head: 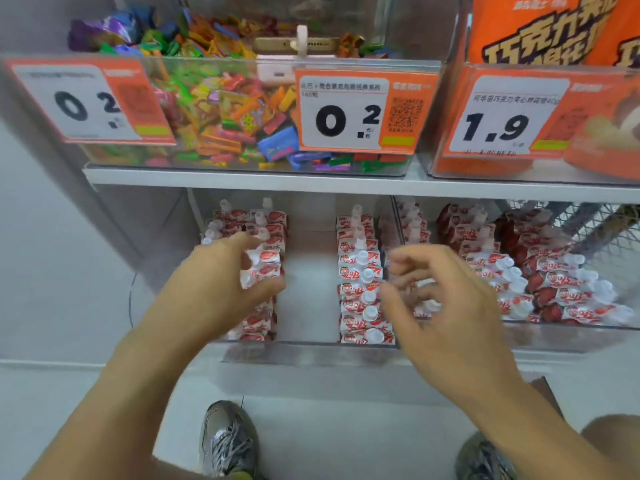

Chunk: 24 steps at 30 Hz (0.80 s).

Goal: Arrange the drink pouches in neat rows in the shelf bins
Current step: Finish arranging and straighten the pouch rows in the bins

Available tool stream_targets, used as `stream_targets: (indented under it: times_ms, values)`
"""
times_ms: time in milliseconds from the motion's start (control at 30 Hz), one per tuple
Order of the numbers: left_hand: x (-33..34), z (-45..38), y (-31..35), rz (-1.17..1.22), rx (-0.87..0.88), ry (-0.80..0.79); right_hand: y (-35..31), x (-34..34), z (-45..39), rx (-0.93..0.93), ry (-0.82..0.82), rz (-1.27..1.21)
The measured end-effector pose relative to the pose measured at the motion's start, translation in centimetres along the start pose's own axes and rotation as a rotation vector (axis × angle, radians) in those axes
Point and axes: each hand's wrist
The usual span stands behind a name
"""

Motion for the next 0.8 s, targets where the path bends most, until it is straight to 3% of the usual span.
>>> stream_targets:
  times_ms: [67,167,233,333,567,800]
  values:
    - [-0.6,0.2,-2.5,-0.098,-0.049,-0.198,-1.5,2.9,-0.6,0.08,-0.221,-0.105]
    - [-0.5,0.1,-5.0,-0.133,-0.005,-0.426,-1.8,7.7,-2.6,0.223,-0.58,0.022]
    - [0.0,-0.2,-5.8,-0.138,0.076,-0.414,-1.8,10.0,-4.0,0.34,-0.763,0.05]
    - [0.5,-0.3,-6.2,-0.113,0.158,-0.342,-1.9,11.7,-4.9,0.51,-0.935,-0.094]
    - [2.5,0.1,-6.3,0.077,0.154,-0.255,-0.5,13.0,-4.7,0.625,-0.959,-0.279]
    - [3.0,0.0,-5.5,0.171,0.155,-0.243,0.1,11.7,-4.9,0.628,-0.918,-0.184]
Point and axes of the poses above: each hand's wrist, its own z-axis away from the middle knuckle, its own x-axis out of the palm, y = z × x, and after that the axes turned 7 degrees about x, right-handed
